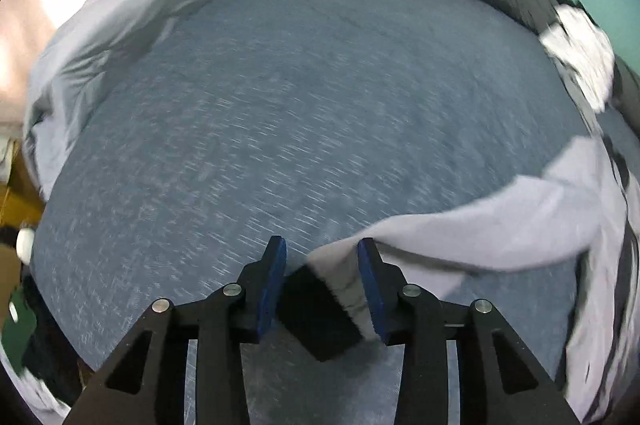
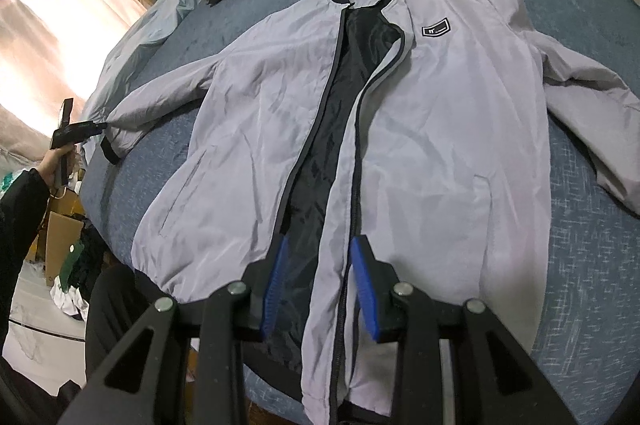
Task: Fold clothes
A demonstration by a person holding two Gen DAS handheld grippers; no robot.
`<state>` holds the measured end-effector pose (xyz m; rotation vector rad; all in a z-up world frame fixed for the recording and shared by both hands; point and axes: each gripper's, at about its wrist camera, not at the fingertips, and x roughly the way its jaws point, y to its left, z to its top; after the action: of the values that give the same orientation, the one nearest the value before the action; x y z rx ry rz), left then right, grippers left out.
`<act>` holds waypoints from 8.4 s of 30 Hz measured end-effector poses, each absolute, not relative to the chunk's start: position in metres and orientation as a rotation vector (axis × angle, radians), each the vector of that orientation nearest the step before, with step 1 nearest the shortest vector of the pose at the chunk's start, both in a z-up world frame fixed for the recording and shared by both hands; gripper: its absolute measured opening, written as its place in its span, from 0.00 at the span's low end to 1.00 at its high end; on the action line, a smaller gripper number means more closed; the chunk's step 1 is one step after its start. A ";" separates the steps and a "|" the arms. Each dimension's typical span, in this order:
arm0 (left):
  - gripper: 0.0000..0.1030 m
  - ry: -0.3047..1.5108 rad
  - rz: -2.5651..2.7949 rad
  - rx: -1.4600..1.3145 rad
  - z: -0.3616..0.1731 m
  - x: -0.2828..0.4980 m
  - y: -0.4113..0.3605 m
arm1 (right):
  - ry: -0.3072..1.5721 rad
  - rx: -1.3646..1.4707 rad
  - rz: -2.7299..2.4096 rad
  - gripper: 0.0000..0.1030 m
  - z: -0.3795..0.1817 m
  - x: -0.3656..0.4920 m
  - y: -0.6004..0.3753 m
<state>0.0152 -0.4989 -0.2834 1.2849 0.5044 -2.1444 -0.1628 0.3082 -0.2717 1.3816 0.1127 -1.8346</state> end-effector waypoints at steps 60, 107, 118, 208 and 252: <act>0.45 0.826 -2.309 1.209 -0.250 0.031 -0.435 | 0.102 1.328 -1.901 0.33 -0.259 -0.228 0.307; 0.09 0.245 -2.742 1.682 -0.365 -0.403 -0.224 | 0.613 1.256 -1.861 0.09 -0.348 -0.545 0.129; 0.06 0.332 -2.659 1.424 -0.316 -0.423 -0.256 | 0.606 1.051 -2.077 0.01 -0.305 -0.552 0.141; 0.53 0.778 -2.709 1.329 -0.350 -0.172 -0.165 | 0.148 1.265 -1.892 0.03 -0.341 -0.397 0.076; 0.56 0.796 -2.704 1.325 -0.353 -0.171 -0.168 | 0.189 1.251 -2.010 0.04 -0.342 -0.446 0.005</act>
<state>-0.1711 -0.1684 -0.3527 1.3251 0.7958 -2.7043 -0.4456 0.0053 -0.3415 1.2506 0.1887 -2.0100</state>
